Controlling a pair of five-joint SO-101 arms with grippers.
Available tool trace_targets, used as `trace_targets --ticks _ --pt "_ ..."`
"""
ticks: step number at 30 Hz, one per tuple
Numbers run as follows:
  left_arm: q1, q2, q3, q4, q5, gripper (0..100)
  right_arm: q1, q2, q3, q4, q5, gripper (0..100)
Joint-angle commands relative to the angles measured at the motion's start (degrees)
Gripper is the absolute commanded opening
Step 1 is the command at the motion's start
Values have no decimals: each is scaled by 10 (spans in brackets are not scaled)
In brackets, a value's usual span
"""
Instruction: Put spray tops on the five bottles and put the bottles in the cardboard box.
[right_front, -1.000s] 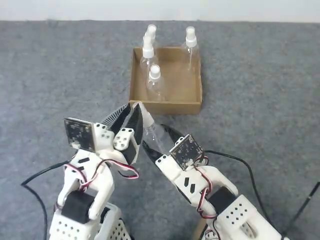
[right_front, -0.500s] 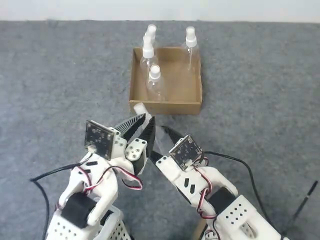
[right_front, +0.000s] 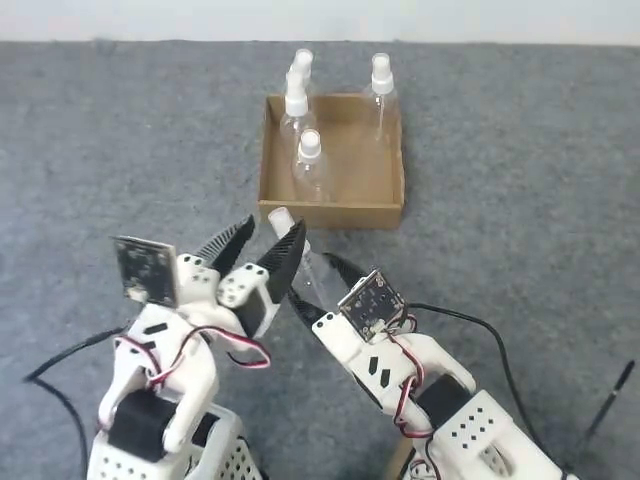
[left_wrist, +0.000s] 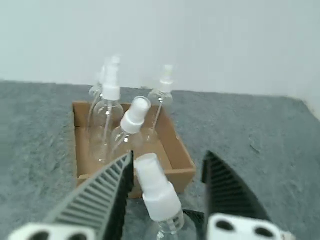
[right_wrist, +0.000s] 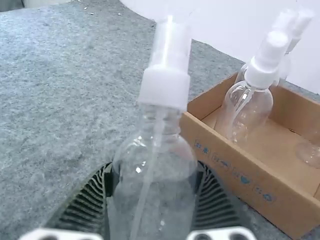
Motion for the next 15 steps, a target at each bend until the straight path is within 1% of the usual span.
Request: trace_targets --ticks 1,6,10,15 --pt "-14 -2 -22 0 19 261 -9 -20 -15 -18 9 7" --pt "-14 -1 22 -44 18 261 -44 -20 -12 -18 10 7" --pt "-14 0 61 -85 15 261 -42 -20 -12 -18 10 7" --pt "-14 -2 93 -116 -9 259 -43 -20 -12 -18 10 7"
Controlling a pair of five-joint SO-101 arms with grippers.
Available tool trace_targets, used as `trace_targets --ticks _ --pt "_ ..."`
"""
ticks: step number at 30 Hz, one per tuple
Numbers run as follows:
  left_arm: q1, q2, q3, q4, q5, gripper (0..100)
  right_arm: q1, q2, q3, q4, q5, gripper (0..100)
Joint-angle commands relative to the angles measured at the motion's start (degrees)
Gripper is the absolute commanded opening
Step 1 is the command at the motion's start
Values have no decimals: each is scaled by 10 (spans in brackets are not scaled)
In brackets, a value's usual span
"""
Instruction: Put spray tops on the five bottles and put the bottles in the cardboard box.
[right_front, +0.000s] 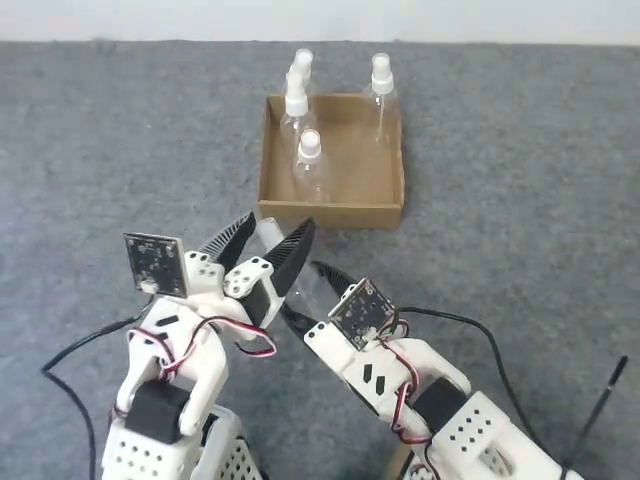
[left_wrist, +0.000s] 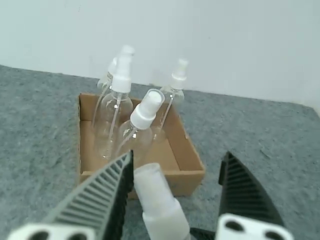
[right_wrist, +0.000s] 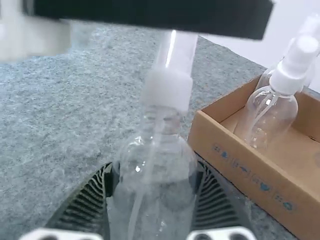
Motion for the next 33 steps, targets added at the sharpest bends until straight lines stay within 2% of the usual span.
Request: trace_targets --ticks 1,5,8,14,19,26,31,33 --pt "-5 -2 2 -29 -15 249 -6 -20 -12 -18 10 7" --pt "-3 -2 0 -29 -41 150 -6 -20 -11 -18 10 7" --pt "30 -2 0 -25 -78 91 -5 -20 -11 -18 10 7" --pt "66 -3 0 -24 -105 47 28 -20 -12 -23 10 7" --pt "70 -4 -4 -14 -105 47 35 -19 1 -54 10 7" --pt "94 -77 -36 78 -105 58 35 -19 1 -54 10 7" --pt "92 -122 -3 79 -101 188 35 -19 1 -54 10 7" --pt "92 -117 -3 78 -101 206 35 -19 1 -54 10 7"
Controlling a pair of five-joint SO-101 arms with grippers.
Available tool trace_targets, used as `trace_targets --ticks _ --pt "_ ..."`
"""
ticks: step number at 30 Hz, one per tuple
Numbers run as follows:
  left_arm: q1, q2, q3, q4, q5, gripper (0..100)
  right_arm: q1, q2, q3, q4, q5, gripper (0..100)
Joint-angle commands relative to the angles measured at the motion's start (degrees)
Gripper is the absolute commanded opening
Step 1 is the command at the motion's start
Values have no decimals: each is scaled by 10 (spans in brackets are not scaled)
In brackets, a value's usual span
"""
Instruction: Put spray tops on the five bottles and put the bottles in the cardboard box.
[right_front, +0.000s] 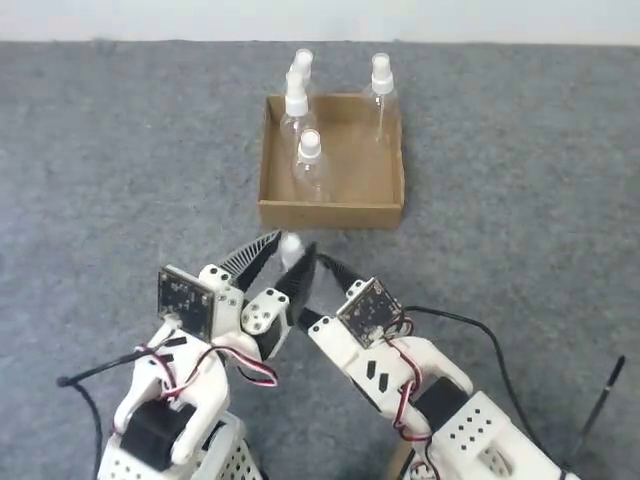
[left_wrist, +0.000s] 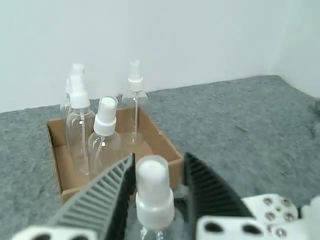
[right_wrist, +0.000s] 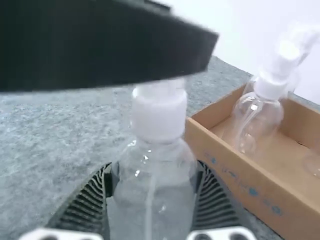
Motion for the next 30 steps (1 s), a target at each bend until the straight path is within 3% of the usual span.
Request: trace_targets --ticks 1,9,16,22,30 --pt "4 -10 -7 2 2 206 11 -19 -15 -14 8 7" --pt "-2 -10 -32 10 2 206 11 -19 -15 -11 8 7" --pt "-71 -10 -66 12 3 209 11 -19 -15 -11 8 7" --pt "-86 -10 -87 11 55 210 11 -19 -15 -10 8 7" --pt "-203 -10 -67 -28 95 210 8 -20 -19 -15 8 7"
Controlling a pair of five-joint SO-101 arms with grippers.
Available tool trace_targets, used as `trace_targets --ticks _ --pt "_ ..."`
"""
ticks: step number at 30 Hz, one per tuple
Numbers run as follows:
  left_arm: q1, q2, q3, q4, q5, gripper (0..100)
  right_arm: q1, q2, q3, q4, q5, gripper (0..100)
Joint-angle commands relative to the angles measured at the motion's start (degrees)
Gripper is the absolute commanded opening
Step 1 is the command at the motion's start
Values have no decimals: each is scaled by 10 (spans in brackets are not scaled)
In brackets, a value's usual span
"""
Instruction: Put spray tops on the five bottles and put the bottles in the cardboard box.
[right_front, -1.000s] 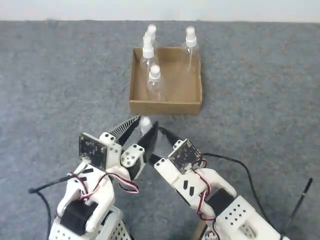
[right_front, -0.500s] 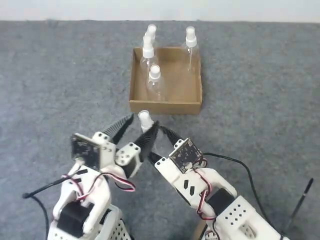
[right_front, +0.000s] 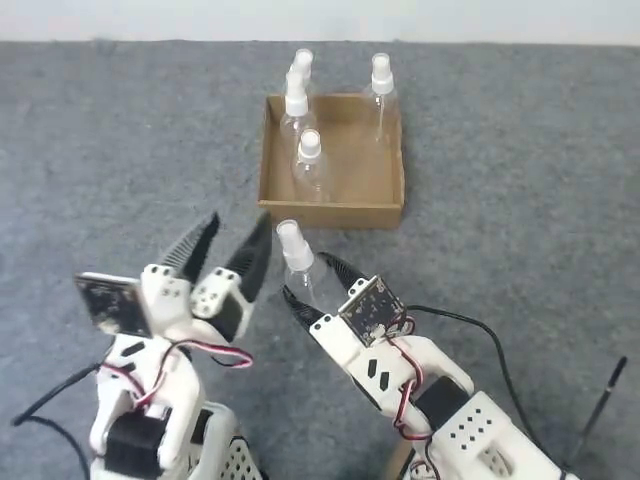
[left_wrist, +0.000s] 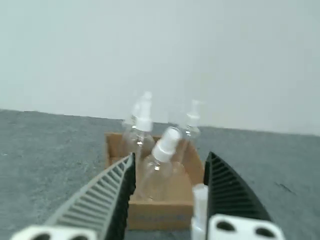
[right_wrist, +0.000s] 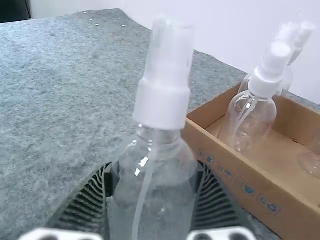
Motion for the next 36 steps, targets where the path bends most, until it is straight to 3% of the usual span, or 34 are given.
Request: trace_targets --ticks 1,7,12,16,22,33,36 --pt "-48 -10 7 -54 17 210 5 -22 -19 -14 9 7" --pt "-81 -10 102 -185 14 207 4 -109 -11 7 9 7" --pt "-77 -9 124 -204 14 207 -24 -218 -2 83 9 7" --pt "-62 -8 124 -200 13 207 -43 -285 8 132 9 7" --pt "18 -10 122 -154 -55 207 -43 -269 11 131 9 7" --pt "107 -10 65 -40 -62 206 -42 -264 12 138 9 7" --pt "130 -10 64 -29 -91 206 -42 -264 12 138 9 7"
